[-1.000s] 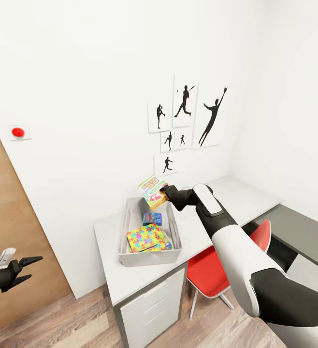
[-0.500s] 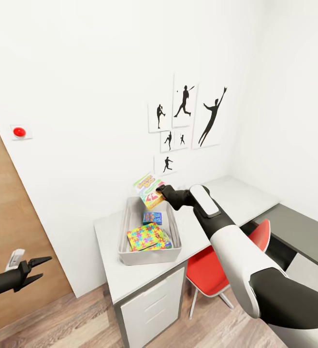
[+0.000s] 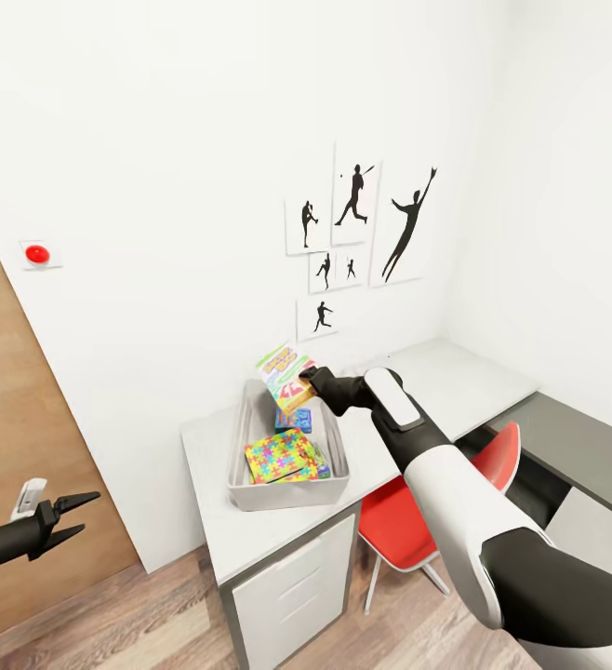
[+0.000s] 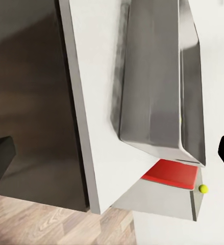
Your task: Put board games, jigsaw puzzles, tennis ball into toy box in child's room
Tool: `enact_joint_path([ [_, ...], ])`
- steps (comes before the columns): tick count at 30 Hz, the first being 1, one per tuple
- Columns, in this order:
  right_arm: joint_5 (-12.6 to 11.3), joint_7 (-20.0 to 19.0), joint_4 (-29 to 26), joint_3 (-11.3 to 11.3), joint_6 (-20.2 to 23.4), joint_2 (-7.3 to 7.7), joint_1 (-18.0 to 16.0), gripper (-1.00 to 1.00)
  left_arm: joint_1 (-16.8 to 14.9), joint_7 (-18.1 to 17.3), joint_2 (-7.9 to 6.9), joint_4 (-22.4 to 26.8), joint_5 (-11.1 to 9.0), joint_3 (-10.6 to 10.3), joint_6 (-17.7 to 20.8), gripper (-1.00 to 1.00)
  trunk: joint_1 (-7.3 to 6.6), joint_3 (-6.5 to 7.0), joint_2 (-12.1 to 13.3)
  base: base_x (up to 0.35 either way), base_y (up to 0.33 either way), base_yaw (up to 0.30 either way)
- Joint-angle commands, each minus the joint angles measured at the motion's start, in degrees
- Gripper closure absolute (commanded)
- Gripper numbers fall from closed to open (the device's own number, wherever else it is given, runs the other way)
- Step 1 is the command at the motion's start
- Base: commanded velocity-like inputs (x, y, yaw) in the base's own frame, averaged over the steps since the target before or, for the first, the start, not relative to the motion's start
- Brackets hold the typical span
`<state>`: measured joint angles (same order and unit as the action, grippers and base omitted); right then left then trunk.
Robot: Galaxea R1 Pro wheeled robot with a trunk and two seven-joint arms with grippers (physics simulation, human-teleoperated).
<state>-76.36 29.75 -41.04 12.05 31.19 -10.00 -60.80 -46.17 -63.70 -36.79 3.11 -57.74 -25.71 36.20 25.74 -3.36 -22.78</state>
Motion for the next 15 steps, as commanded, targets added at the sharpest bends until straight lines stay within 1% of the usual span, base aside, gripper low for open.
enact_joint_path([
  [1,-0.9,0.59,-0.06,0.04,-0.05,0.0,-0.03,1.0,-0.06,-0.14,-0.03,-0.01,-0.49,-0.48,0.45,-1.0,0.04,-0.14,-0.14,0.0,0.0,0.0],
  [5,-1.99,0.75,-0.06,0.05,-0.46,0.0,0.71,1.0,-0.06,-0.19,-0.03,-0.03,-0.45,-0.51,0.45,-1.0,0.04,-0.14,-0.14,0.0,0.045,0.0],
  [9,-2.91,1.21,-0.07,0.06,-5.03,0.0,2.4,1.0,-0.06,-0.2,-0.03,-0.1,-0.45,-0.56,0.45,-1.0,0.04,-0.14,-0.14,0.0,0.093,0.0],
  [12,-3.63,1.37,-0.05,0.08,-6.07,0.0,2.67,1.0,-0.06,-0.2,-0.03,-0.12,-0.47,-0.56,0.45,-1.0,0.04,-0.14,-0.14,0.0,0.064,0.0],
  [13,-4.37,1.41,-0.07,0.08,-6.35,0.0,2.75,1.0,-0.06,-0.2,-0.07,-0.15,-0.48,-0.57,0.45,-1.0,0.04,-0.14,-0.14,-0.019,0.134,0.0],
  [15,-4.95,1.43,-0.04,0.08,-6.49,0.0,2.78,1.0,-0.06,-0.2,-0.09,-0.18,-0.48,-0.57,0.45,-1.0,0.04,-0.14,-0.14,-0.057,0.189,0.0],
])
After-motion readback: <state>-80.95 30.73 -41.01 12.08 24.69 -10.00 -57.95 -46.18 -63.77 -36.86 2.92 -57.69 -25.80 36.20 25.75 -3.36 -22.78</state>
